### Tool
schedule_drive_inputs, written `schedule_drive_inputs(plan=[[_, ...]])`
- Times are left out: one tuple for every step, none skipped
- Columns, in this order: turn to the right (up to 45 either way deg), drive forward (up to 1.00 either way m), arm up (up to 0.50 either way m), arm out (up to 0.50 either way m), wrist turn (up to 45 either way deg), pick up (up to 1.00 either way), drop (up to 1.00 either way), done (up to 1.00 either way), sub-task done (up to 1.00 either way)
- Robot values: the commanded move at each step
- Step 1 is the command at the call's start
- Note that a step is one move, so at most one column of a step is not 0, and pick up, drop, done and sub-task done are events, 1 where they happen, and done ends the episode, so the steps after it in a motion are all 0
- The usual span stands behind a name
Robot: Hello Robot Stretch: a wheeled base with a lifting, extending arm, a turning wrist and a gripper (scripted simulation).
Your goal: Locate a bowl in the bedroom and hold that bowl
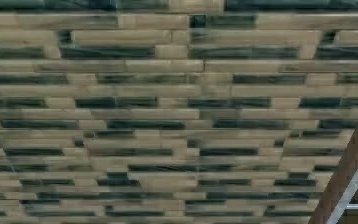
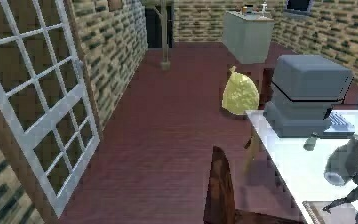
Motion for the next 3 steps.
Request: schedule_drive_inputs(plan=[[36.0,0.0,0.0,0.0,0.0,0.0,0.0,0.0,0.0],[0.0,0.25,0.0,0.0,0.0,0.0,0.0,0.0,0.0],[45.0,0.0,0.0,0.0,0.0,0.0,0.0,0.0,0.0]])
